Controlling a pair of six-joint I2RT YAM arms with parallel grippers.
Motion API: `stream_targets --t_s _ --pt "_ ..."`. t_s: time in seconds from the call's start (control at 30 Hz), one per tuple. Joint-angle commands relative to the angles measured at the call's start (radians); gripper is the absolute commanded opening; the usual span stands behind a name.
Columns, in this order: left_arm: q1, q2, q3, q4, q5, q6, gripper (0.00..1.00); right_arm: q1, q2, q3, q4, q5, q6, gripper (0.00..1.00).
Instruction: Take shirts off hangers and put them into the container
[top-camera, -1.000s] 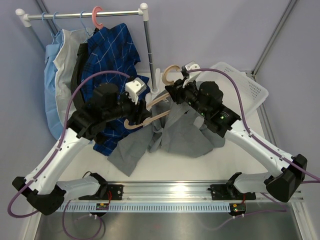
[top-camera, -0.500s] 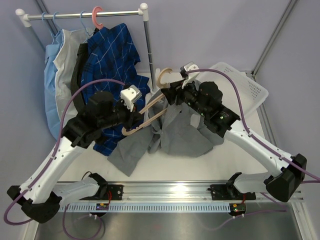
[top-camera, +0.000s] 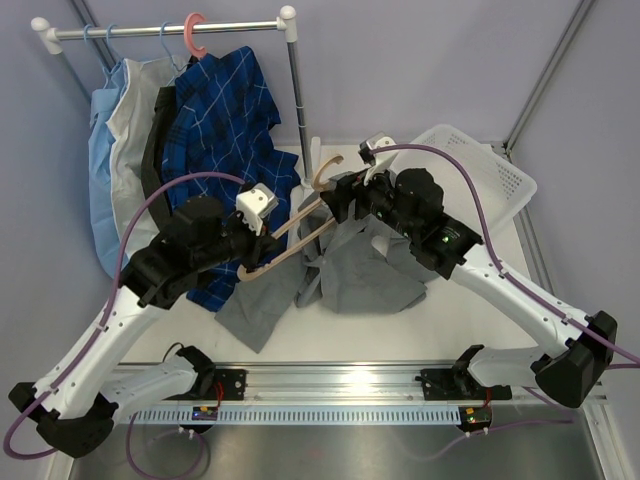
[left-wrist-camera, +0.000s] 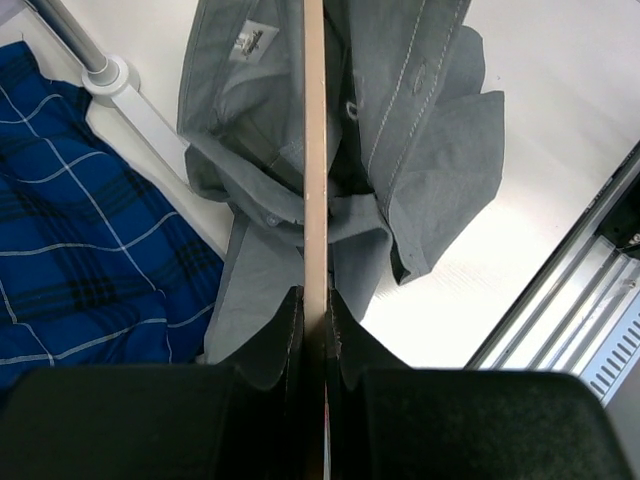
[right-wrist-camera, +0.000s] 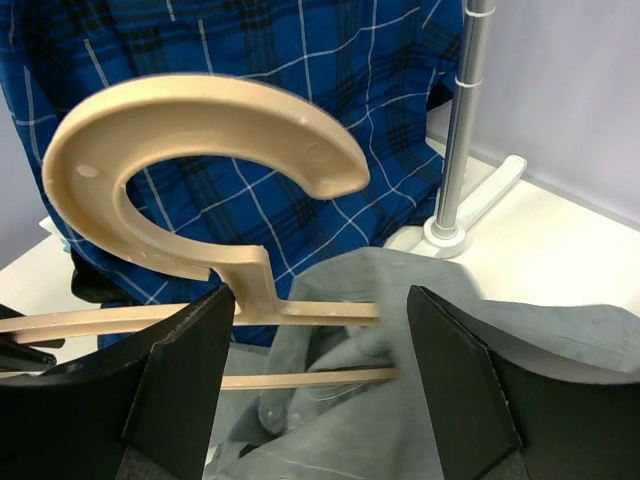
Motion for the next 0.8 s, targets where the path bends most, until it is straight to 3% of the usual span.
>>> stream_targets --t_s 0.0,0.17,0.4,0.5,0.57,0.67,0.77 --pt "0.006 -0.014 0.013 0.028 -0.064 -0.01 0.0 -0.005 -0.019 -0.003 -0.042 0.014 -0.009 0.77" --pt "0.006 -0.008 0.014 0.025 -0.067 -0.009 0.0 -0.005 -0.031 -0.033 -0.064 0.018 -0.033 0.8" --pt "0.006 0.056 0.019 0.047 -0.055 -0.082 0.0 -0.005 -0.019 0.0 -0.127 -0.093 -0.027 0.97" --pt "0.006 0.07 0.033 0.081 -0.052 -0.131 0.0 -0.005 -0.014 -0.01 -0.117 -0.107 -0.021 0.99" --pt "0.006 0.066 0.039 0.082 -0.065 -0.13 0.0 -0.005 -0.013 -0.01 -0.116 -0.05 -0.009 0.99" --pt "0.006 0.032 0.033 0.081 -0.043 -0.116 0.0 -0.005 0.006 -0.001 -0.12 0.169 -0.013 1.0" --pt "0.006 0.003 0.016 0.081 -0.012 -0.112 0.0 -0.007 0.053 0.042 -0.145 0.252 -0.01 0.98"
